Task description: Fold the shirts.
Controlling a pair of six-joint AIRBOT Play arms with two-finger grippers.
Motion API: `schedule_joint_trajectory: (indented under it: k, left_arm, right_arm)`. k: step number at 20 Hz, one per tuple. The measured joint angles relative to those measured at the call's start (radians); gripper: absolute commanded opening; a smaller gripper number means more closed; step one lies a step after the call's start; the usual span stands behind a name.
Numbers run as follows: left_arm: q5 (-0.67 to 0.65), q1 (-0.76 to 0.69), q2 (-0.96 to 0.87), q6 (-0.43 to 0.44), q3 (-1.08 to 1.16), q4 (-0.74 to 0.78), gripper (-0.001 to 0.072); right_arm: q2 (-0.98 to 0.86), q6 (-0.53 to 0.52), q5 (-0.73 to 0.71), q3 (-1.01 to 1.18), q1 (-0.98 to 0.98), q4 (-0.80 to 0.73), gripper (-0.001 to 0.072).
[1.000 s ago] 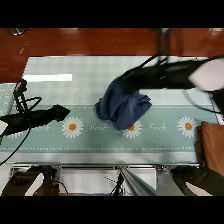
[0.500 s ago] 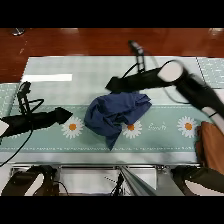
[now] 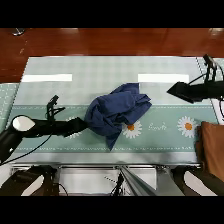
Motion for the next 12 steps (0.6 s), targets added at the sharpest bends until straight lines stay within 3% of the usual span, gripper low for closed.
schedule_joint_trajectory:
  k: [3, 4, 5, 6, 12]
  left_arm:
    - [0.095, -0.039, -0.175, 0.13, 0.038, -0.179, 0.07]
    - [0.112, -0.051, -0.226, 0.171, 0.059, -0.223, 0.0645]
    - [0.123, -0.061, -0.276, 0.204, 0.084, -0.262, 0.0162]
    - [0.129, -0.068, -0.324, 0.235, 0.113, -0.29, 0.0027]
    - [0.072, -0.04, -0.454, 0.355, 0.253, -0.359, 0.0025]
  right_arm:
    - [0.019, -0.011, -0.033, -0.109, -0.026, 0.01, 0.0621]
    - [0.021, -0.013, -0.052, -0.131, -0.032, 0.011, 0.0621]
    - [0.022, -0.014, -0.061, -0.146, -0.035, 0.011, 0.062]
    - [0.016, -0.014, -0.074, -0.158, -0.038, 0.017, 0.0621]
    - [-0.106, -0.051, -0.128, -0.183, -0.043, 0.122, 0.0614]
